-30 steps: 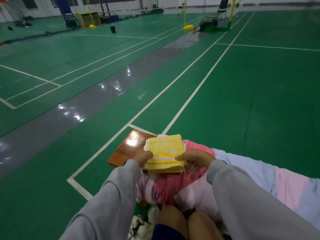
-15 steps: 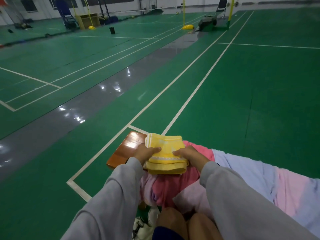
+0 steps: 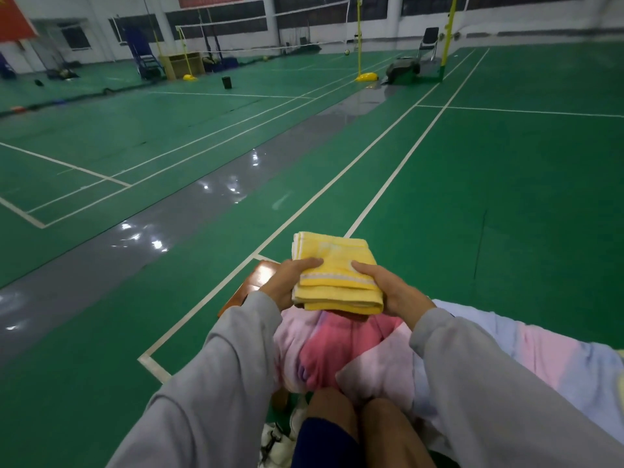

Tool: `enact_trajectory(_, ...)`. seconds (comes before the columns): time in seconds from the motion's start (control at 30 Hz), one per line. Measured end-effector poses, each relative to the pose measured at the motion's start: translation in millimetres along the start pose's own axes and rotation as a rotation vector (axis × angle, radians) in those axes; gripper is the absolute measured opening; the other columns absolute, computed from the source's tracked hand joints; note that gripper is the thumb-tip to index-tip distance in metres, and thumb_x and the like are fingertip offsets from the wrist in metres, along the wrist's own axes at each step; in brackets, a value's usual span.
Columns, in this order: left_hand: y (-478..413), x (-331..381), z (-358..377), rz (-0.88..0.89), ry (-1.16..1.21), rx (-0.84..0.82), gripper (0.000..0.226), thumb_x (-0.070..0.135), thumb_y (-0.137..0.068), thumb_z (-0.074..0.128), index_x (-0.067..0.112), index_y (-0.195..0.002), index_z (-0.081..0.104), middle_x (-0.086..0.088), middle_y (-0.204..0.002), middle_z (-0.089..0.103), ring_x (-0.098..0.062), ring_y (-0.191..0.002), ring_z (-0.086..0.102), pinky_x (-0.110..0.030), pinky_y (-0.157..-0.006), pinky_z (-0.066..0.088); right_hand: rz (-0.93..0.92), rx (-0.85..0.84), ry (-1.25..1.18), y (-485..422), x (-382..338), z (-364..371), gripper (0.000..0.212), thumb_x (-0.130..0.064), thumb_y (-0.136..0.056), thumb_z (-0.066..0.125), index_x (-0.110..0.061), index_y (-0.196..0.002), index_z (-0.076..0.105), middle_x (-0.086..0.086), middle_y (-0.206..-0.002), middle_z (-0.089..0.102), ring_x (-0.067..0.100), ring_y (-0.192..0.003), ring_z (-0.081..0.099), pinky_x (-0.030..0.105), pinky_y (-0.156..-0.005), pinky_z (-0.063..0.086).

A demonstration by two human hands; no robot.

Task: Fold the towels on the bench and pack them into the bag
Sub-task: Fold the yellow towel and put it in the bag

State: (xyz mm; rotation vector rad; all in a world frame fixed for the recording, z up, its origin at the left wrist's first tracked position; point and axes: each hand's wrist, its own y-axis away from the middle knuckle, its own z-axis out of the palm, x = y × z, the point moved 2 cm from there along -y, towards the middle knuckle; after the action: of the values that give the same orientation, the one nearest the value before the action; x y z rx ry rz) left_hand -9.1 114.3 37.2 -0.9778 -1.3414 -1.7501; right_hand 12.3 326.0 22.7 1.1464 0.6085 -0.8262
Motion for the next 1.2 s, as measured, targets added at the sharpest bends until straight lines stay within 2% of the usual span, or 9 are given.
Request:
enact_trajectory(0.13,50,9,-1,0.066,0.142,-0.057,0.063,0.030,-0.085,0.080,0.005,-0.138,0.058,-0.022,-0.127,0.068,-0.040,-0.116,0.067,-0.054,-0.100,0.053,-0.076,-0.125,-0.060,25,-4,28,0.062,-0.042,-0.085,0.078,-0.011,-0.136,0.060,0.018,-0.127,0.069,0.038,-0.117,0.065,0.057,-0.102,0.050)
enact_trajectory(0.2,76,12,-8,0.100,0.189,-0.075,0.062,0.032,-0.089,0.075,0.005,-0.141,0.054,-0.022,-0.130,0.066,-0.041,-0.119,0.065,-0.055,-0.101,0.052,-0.084,-0.209,-0.090,42,1,49,0.060,-0.044,-0.088,0.075,-0.012,-0.136,0.060,0.017,-0.129,0.068,0.039,-0.117,0.065,0.058,-0.099,0.052)
enact_trajectory(0.3,116,16,-25,0.143,0.257,-0.078,0.056,0.037,-0.095,0.066,0.006,-0.140,0.055,-0.024,-0.134,0.063,-0.042,-0.124,0.061,-0.059,-0.110,0.043,-0.075,-0.333,-0.151,65,15,79,0.056,-0.047,-0.092,0.068,-0.014,-0.135,0.060,0.016,-0.126,0.069,0.038,-0.105,0.070,0.055,-0.079,0.058)
enact_trajectory(0.47,175,16,-55,0.156,0.136,-0.026,0.053,0.042,-0.098,0.062,0.007,-0.137,0.055,-0.023,-0.130,0.066,-0.040,-0.118,0.065,-0.056,-0.104,0.051,-0.022,-0.456,-0.154,95,43,119,0.061,-0.045,-0.093,0.068,-0.009,-0.140,0.054,0.022,-0.132,0.065,0.042,-0.113,0.066,0.057,-0.093,0.055)
enact_trajectory(0.67,216,-26,-102,0.061,-0.035,0.063,0.040,0.033,-0.100,0.061,0.010,-0.133,0.057,-0.015,-0.117,0.074,-0.032,-0.098,0.074,-0.046,-0.080,0.062,0.015,-0.398,0.074,106,81,141,0.055,-0.027,-0.091,0.072,-0.008,-0.139,0.053,0.019,-0.126,0.069,0.039,-0.115,0.067,0.055,-0.098,0.053)
enact_trajectory(0.8,214,-79,-147,-0.079,-0.173,0.137,0.053,0.033,-0.096,0.068,0.009,-0.141,0.052,-0.012,-0.122,0.073,-0.032,-0.113,0.069,-0.053,-0.102,0.052,0.100,-0.338,0.315,103,115,163,0.051,-0.021,-0.089,0.073,-0.004,-0.133,0.054,0.019,-0.117,0.072,0.039,-0.111,0.068,0.059,-0.101,0.050)
enact_trajectory(0.93,218,-122,-184,-0.117,-0.107,0.171,0.057,0.031,-0.091,0.074,0.012,-0.140,0.052,-0.013,-0.128,0.070,-0.034,-0.119,0.067,-0.056,-0.107,0.048,0.197,-0.314,0.440,73,156,183,0.087,-0.032,-0.054,0.092,-0.013,-0.131,0.057,0.016,-0.114,0.074,0.041,-0.111,0.068,0.071,-0.105,0.039)
enact_trajectory(1.07,223,-163,-219,-0.132,-0.025,0.209,0.058,0.028,-0.089,0.076,0.011,-0.140,0.054,-0.013,-0.128,0.070,-0.034,-0.119,0.066,-0.056,-0.109,0.046,0.185,-0.287,0.436,67,189,212,0.050,-0.020,-0.085,0.077,-0.006,-0.128,0.055,0.016,-0.112,0.074,0.038,-0.102,0.071,0.057,-0.095,0.055)
enact_trajectory(1.2,226,-210,-258,-0.197,0.047,0.247,0.050,0.024,-0.096,0.068,0.008,-0.141,0.053,-0.014,-0.130,0.069,-0.032,-0.122,0.065,-0.054,-0.111,0.045,0.221,-0.265,0.511,46,227,237,0.043,-0.017,-0.086,0.078,-0.011,-0.120,0.051,0.012,-0.107,0.068,0.031,-0.091,0.068,0.042,-0.070,0.057)
